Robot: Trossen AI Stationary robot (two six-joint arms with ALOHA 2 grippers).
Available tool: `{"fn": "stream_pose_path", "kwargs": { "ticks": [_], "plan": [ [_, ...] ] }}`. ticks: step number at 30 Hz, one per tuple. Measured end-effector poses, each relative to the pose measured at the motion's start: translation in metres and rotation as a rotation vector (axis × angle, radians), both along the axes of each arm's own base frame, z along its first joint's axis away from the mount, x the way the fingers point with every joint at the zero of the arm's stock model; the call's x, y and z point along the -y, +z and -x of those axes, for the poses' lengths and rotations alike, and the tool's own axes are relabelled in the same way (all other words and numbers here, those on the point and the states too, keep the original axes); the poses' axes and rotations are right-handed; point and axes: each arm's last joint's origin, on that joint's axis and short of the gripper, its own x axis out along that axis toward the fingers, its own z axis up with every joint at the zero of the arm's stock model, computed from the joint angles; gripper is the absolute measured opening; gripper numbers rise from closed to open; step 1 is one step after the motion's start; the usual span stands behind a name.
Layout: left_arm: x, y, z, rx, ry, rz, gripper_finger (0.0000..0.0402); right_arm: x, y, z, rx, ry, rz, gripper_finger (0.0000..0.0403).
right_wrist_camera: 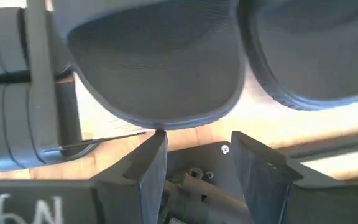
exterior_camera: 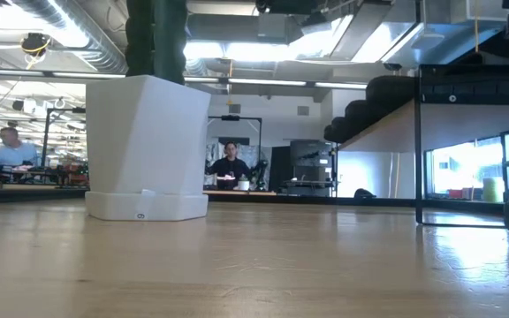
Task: Pick and place slides into the shelf
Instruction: Put the black slide on the shelf
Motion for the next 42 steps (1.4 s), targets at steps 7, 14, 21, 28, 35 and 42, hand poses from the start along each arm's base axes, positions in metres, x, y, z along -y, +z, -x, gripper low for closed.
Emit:
{"fn": "stream_pose_path", "kwargs": {
  "ticks": [7,14,21,28,35,42],
  "plan": [
    [0.000,0.000,0.000,-0.001,0.000,0.001,0.0218,0.002,0.000,0.002,-0.040,-0.142,0.032,0.0179],
    [0.000,-0.001,0.000,-0.008,0.000,0.002,0.0218,0.000,0.025,0.012,0.027,-0.352,0.111,0.0179],
    [0.000,-0.001,0.000,-0.013,0.001,0.003,0.0218,-0.017,0.086,0.032,0.391,-0.395,0.156,0.0179],
    [0.003,-0.001,0.000,-0.014,-0.007,0.002,0.0218,-0.022,0.117,0.015,0.822,-0.023,-0.080,0.0179],
    [0.012,-0.001,-0.002,-0.013,-0.030,0.007,0.0218,-0.005,0.122,-0.013,1.069,0.125,-0.027,0.0179],
    [0.024,-0.001,-0.004,-0.011,-0.056,0.026,0.0218,0.001,0.113,-0.018,1.266,0.109,0.132,0.0179]
  ]
}}
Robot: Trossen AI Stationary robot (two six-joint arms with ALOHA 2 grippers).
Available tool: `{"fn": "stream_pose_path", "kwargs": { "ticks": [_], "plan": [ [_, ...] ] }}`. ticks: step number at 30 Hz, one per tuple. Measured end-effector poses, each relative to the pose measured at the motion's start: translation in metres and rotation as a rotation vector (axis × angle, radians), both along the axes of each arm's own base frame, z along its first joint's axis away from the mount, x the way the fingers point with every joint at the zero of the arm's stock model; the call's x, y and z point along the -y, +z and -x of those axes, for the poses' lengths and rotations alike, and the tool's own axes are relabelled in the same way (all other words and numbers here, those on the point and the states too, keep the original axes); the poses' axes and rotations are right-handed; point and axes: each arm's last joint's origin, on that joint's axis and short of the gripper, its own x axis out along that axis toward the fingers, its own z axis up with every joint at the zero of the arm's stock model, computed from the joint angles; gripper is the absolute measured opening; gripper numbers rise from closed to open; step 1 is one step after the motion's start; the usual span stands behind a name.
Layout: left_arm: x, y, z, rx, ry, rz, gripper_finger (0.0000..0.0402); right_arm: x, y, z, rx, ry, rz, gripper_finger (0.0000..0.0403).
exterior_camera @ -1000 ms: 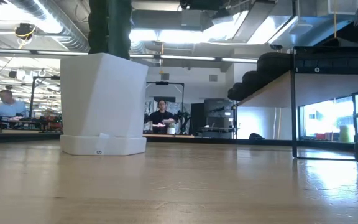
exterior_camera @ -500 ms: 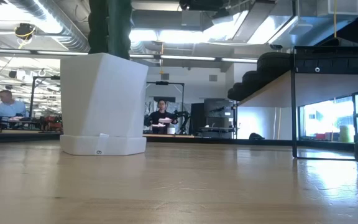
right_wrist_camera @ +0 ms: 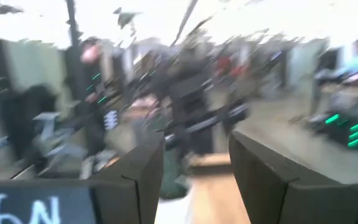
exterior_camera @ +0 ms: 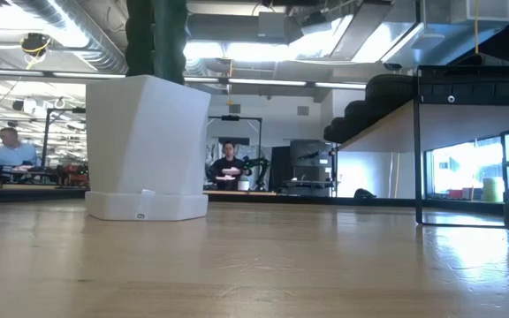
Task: Pick and place slides into the shelf
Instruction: Put the black slide on the shelf
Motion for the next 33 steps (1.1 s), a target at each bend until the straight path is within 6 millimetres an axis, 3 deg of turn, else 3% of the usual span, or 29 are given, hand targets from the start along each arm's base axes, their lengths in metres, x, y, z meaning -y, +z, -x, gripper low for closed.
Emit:
{"fn": "stream_pose_path", "kwargs": {
  "ticks": [5,13,20,30,33],
  "plan": [
    [0.007,0.000,-0.001,0.000,-0.018,0.001,0.0218,0.000,-0.014,0.006,0.140,-0.127,-0.017,0.0179],
    [0.010,0.000,-0.001,0.000,-0.026,0.000,0.0218,0.001,-0.028,0.007,0.222,-0.157,0.018,0.0179],
    [0.010,0.000,-0.001,0.000,-0.026,0.000,0.0218,0.006,-0.027,0.008,0.248,-0.364,0.130,0.0179],
    [0.010,0.000,-0.001,0.000,-0.026,0.000,0.0218,0.012,-0.025,0.013,0.295,-0.612,0.053,0.0179],
    [0.010,0.000,-0.001,0.000,-0.026,-0.001,0.0218,0.011,-0.023,0.014,0.331,-0.599,-0.002,0.0179]
  ]
}}
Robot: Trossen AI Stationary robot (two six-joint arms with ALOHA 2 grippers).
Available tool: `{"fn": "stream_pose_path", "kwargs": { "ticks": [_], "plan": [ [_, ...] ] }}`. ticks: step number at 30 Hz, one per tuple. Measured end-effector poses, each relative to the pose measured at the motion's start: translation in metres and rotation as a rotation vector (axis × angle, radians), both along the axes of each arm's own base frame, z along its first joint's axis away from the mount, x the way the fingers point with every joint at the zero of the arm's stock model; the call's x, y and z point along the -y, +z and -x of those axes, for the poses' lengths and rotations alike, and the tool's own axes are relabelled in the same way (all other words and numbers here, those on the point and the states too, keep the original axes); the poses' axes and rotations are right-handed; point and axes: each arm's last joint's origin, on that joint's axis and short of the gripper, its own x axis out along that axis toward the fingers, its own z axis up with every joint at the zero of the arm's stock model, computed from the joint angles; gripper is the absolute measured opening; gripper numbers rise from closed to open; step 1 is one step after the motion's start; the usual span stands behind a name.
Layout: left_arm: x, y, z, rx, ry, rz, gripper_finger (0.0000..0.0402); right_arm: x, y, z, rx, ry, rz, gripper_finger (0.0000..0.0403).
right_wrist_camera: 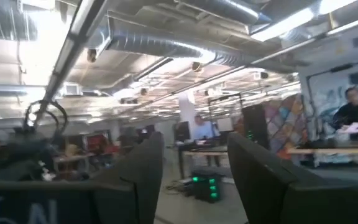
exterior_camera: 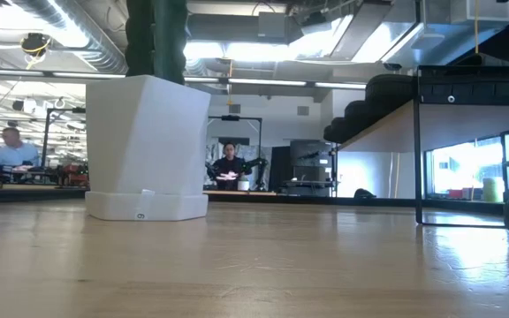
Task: Pick and place slides into the shelf
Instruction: Put the black slide on the shelf, then move the black slide to the top center of the table
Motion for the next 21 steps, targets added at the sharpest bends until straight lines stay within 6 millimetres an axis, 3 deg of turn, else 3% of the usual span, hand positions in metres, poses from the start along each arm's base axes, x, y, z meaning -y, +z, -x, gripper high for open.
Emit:
{"fn": "stream_pose_path", "kwargs": {
  "ticks": [5,21],
  "plan": [
    [0.000,0.000,0.000,0.000,0.000,0.001,0.0218,-0.001,0.001,0.001,-0.007,-0.021,0.035,0.0179],
    [0.001,0.000,0.000,0.000,-0.002,0.003,0.0218,0.003,-0.018,-0.005,-0.178,-0.015,-0.085,0.0179]
  ]
}}
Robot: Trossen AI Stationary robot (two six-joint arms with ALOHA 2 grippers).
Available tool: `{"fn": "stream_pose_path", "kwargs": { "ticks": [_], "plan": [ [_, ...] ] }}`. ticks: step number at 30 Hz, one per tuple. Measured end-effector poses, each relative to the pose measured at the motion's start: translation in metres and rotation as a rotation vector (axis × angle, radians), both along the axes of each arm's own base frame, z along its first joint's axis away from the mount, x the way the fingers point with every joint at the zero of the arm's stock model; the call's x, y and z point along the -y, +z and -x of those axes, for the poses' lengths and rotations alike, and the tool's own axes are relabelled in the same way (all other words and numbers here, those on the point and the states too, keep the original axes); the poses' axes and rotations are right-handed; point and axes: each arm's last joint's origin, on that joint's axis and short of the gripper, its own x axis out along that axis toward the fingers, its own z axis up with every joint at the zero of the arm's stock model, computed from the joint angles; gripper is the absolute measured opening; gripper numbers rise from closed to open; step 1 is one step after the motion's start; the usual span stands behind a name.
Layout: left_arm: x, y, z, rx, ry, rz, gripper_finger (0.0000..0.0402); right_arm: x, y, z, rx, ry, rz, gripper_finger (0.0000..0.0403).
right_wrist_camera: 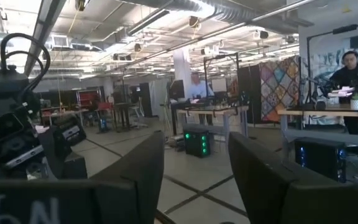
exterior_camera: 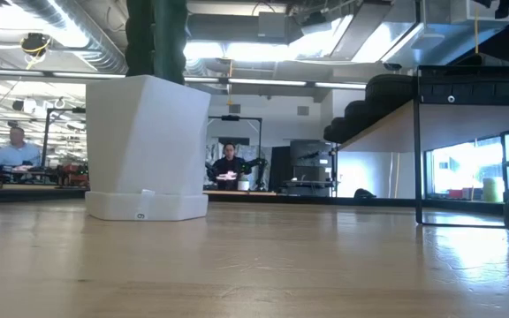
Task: Pick and place slides into the shelf
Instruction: Move the black slide to the top center of the table
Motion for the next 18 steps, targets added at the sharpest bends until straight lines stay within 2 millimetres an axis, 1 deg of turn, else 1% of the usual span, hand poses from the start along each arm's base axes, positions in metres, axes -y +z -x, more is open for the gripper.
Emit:
{"fn": "stream_pose_path", "kwargs": {
  "ticks": [18],
  "plan": [
    [0.0019,0.0001,-0.0002,0.000,-0.006,-0.001,0.0218,0.0002,-0.0012,-0.0003,-0.011,0.000,-0.008,0.0179]
  ]
}}
